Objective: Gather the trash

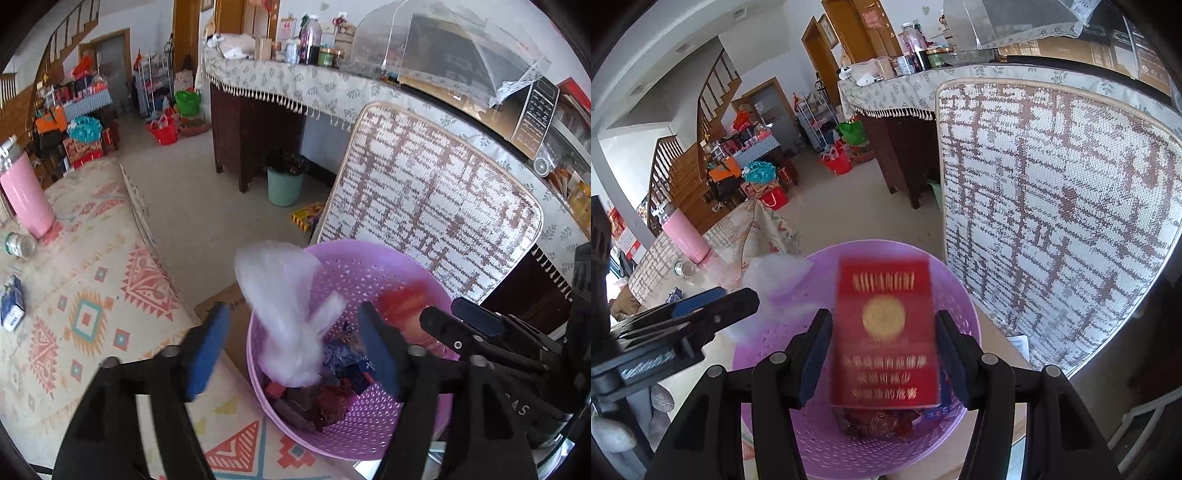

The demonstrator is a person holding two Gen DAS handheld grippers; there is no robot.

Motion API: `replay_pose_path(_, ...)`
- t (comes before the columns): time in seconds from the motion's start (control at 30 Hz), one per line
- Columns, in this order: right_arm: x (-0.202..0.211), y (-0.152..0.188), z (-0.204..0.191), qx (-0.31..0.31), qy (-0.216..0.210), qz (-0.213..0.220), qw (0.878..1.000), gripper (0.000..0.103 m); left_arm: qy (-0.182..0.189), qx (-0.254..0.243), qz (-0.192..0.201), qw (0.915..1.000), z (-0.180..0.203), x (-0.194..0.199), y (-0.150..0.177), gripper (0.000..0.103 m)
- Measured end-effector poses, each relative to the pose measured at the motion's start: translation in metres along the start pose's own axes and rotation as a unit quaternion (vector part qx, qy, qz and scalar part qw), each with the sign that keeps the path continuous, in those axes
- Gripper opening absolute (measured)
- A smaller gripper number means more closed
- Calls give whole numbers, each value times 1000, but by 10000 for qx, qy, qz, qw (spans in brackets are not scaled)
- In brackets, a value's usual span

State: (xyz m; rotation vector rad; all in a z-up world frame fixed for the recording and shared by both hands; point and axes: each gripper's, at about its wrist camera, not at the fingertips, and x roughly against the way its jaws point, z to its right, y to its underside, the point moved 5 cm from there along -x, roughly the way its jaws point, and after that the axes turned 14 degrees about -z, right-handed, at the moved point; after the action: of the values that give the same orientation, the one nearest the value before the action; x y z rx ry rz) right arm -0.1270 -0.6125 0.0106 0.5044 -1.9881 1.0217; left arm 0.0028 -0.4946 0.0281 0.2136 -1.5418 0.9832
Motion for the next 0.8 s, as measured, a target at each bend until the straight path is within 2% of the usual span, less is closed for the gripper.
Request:
replay_pose_path(0.2, 11, 4, -3, -45, 23, 91, 9999, 67, -90, 18, 176, 9998, -8, 25, 13, 75)
replay_pose_path(0.47, 34, 23, -17, 29, 46, 256, 9997, 69, -539, 209, 805, 9951, -22, 82, 49, 85)
replay_pose_path(0.63, 45, 39, -33, 124, 51, 352, 9993, 69, -902, 347, 1265, 9873, -28, 116, 71, 92)
replay_pose_path(0.8, 59, 55, -48, 211, 114, 499, 9985, 70, -1233, 516, 1726, 9759, -31, 150, 94, 94)
